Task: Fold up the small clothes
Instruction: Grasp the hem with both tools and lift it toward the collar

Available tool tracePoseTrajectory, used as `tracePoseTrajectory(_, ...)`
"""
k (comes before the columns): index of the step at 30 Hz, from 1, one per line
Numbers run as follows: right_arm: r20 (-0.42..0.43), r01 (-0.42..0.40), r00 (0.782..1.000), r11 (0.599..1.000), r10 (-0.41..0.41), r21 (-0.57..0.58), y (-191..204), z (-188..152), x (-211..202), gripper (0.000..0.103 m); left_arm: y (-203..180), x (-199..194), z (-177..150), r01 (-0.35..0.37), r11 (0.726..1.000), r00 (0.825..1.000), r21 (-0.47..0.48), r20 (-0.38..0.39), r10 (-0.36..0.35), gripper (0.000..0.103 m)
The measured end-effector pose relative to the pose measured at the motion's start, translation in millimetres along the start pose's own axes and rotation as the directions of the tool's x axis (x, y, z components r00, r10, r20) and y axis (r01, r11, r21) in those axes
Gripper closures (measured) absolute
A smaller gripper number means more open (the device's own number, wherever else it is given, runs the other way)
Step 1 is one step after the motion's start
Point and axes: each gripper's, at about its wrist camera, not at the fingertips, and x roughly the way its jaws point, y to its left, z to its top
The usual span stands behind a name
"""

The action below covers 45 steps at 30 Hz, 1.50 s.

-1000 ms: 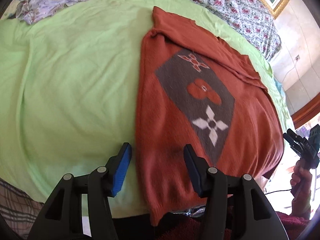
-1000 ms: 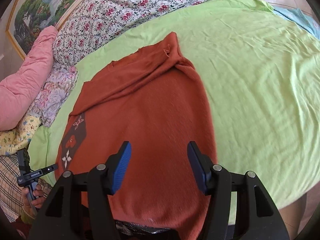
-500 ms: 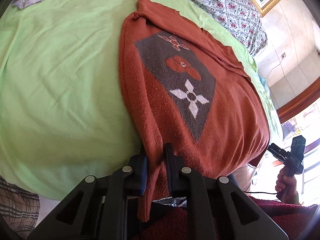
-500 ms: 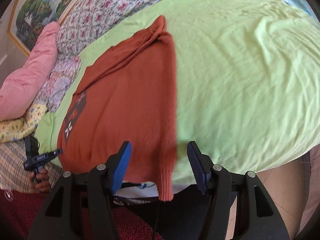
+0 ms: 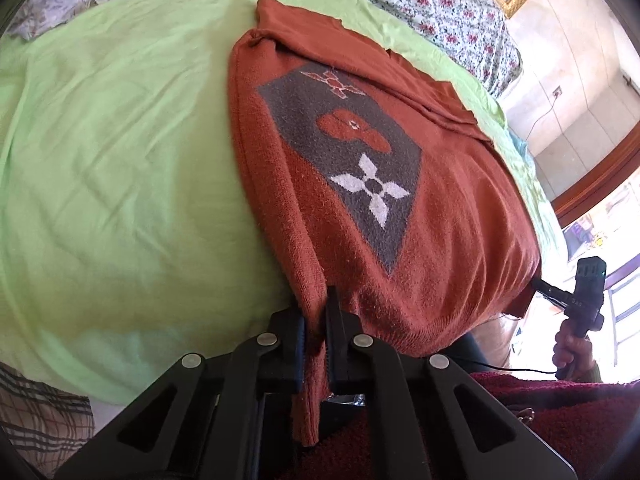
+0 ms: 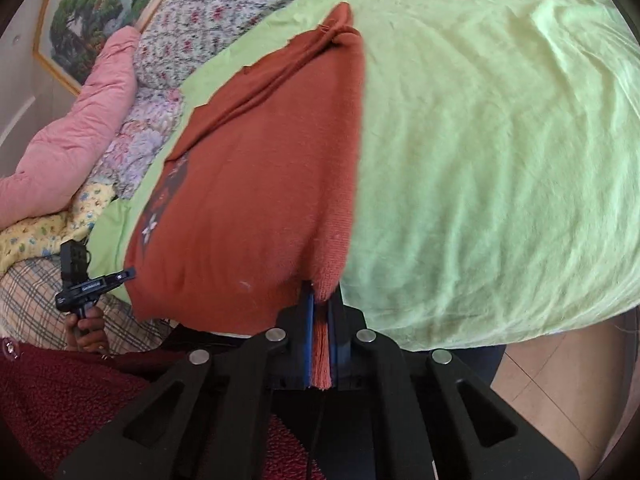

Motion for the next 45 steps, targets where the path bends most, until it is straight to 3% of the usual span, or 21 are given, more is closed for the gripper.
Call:
tracePoseTrajectory(5, 0.046, -0.162, 0.986, 0.986, 0.163, -0.022, 18.6, 13.0, -10.3, 0.097, 4.8, -26.4, 5.9, 0.075, 0.997, 0.995, -0.028, 0.07, -0.073, 0.1)
tracePoseTrajectory(10, 0.146, -0.299, 0.943, 0.954, 0.3, -0.024, 33.6, 39.8, -28.7, 0.097, -1.1, -48.0, 30.5, 0.135, 0.99, 0.98, -0.03, 0.154, -0.129, 0.1)
tracePoseTrajectory(16, 0.253, -0.357, 0.898, 0.932, 0.359, -0.058, 38.4, 90.2, -40.8, 0.097, -10.5, -61.6, 86.2, 0.154, 0.988, 0.947, 0.016, 0.283, -0.152, 0.1)
tracePoseTrajectory(22, 0.327, -0.337, 0.879, 0.938, 0.346, -0.086, 36.7, 162.4, -21.8, 0.097, -10.2, -50.4, 166.4, 0.136, 0.991, 0.911, 0.02, 0.39, -0.133, 0.1)
tracePoseTrajectory(27, 0.361, -0.283, 0.887, 0.957, 0.287, -0.063, 25.9, 229.2, 9.3, 0.097, -7.2, -15.0, 236.0, 0.085, 0.996, 0.915, -0.014, 0.397, -0.073, 0.1)
tracePoseTrajectory(33, 0.327, -0.165, 0.933, 0.986, 0.149, 0.022, 0.0, 294.1, 61.3, 0.097, 10.2, 42.7, 297.8, 0.02, 0.998, 0.936, -0.06, 0.352, 0.003, 0.1)
tracePoseTrajectory(39, 0.287, -0.093, 0.956, 0.991, 0.061, 0.097, -24.2, 325.8, 99.9, 0.097, 31.2, 93.7, 322.3, -0.032, 0.995, 0.957, -0.09, 0.286, 0.056, 0.1)
tracePoseTrajectory(45, 0.22, 0.057, 0.972, 0.994, -0.076, 0.091, -32.9, 335.2, 129.2, 0.097, 48.6, 129.3, 328.3, -0.066, 0.992, 0.969, -0.11, 0.23, 0.09, 0.1)
